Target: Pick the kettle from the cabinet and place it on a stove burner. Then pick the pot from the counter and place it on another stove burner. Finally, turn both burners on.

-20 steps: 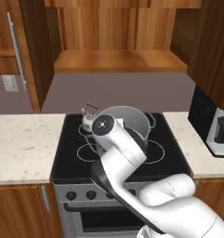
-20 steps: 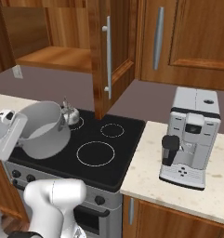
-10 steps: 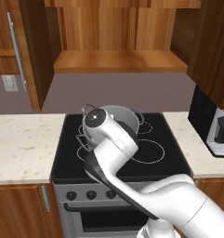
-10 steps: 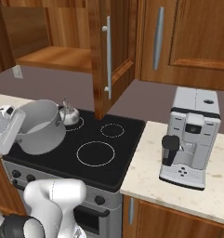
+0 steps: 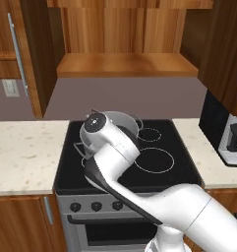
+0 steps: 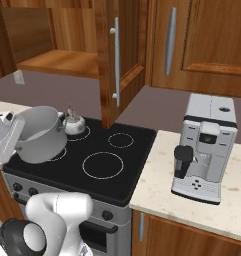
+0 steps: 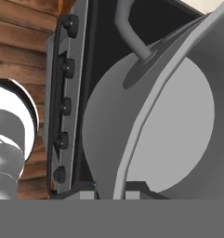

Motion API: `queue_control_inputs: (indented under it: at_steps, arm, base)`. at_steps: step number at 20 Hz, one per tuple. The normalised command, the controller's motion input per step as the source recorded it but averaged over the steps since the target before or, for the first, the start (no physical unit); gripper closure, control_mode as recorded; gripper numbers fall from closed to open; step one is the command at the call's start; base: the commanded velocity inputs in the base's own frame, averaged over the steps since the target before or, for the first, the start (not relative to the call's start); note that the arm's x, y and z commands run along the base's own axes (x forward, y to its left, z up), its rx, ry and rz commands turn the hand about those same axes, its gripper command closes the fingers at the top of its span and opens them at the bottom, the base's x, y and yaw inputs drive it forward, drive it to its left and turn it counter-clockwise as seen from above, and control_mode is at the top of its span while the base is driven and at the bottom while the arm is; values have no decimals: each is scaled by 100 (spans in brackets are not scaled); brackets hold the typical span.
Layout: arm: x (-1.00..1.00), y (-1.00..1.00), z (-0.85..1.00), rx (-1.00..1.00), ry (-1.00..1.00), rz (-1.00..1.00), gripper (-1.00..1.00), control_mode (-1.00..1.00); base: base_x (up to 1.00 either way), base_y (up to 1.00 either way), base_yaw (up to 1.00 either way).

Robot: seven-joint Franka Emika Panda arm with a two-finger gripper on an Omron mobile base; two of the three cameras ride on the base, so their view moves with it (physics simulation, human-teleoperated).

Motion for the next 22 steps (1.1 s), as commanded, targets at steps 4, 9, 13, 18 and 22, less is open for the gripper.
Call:
queue_control_inputs:
  at_steps: [4,9,13,18,22]
  arm:
    - [26,0,-8,0,5,5,100,-100]
    - [10,0,-11,1,7,3,100,-100]
    - [11,1,-10,0,7,1,100,-100]
    - [18,2,-13,1,7,1,100,-100]
    - [18,0,-15,4,3,1,100,-100]
  base:
    - [0,0,0]
    - [0,0,0]
    - [0,0,0]
    - [0,0,0]
    - [0,0,0]
